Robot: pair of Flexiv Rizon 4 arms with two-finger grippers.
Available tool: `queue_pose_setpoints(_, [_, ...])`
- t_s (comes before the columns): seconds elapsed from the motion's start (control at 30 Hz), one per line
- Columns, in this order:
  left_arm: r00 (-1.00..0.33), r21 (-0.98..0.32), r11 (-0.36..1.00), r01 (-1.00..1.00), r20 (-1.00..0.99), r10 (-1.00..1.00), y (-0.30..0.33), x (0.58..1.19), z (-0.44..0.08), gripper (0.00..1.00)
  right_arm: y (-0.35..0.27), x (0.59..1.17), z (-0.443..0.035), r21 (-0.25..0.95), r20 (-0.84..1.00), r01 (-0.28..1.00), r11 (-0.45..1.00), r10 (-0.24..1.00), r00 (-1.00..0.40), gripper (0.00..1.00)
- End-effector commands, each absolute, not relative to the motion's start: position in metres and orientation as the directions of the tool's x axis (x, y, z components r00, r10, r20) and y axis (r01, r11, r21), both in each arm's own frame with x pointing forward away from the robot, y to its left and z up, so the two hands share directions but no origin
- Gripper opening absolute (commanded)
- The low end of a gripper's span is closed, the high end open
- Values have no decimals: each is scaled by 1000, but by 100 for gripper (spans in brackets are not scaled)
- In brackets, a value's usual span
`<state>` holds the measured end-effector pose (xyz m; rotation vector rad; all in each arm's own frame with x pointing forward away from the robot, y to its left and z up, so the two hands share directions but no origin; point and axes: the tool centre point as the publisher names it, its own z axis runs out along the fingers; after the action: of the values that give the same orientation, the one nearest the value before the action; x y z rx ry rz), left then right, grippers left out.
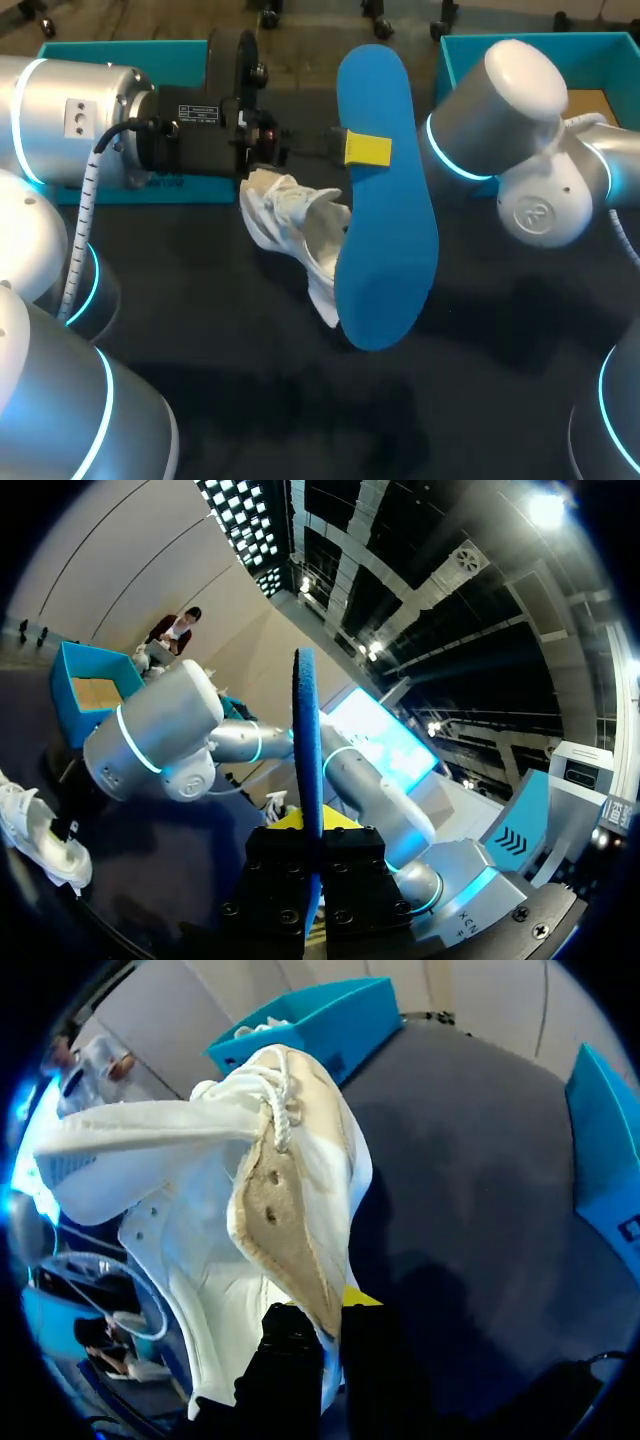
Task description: Take the shoe out of the shoebox, open the shoe tongue, remove and reinsert the insole, then place the shoe into the shoebox
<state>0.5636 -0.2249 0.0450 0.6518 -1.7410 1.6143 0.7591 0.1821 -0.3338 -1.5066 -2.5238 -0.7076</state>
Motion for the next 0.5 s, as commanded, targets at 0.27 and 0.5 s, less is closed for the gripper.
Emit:
queue_pose_setpoints(0.27, [-653,-658,105,-746,753,79,-226,561,44,0,184,728,-338,258,283,965,49,951,-124,0])
queue_pose_setpoints(0.5, [-653,-658,105,-746,753,79,-226,561,44,0,178,728,-336,296,269,949,113,943,-196,0])
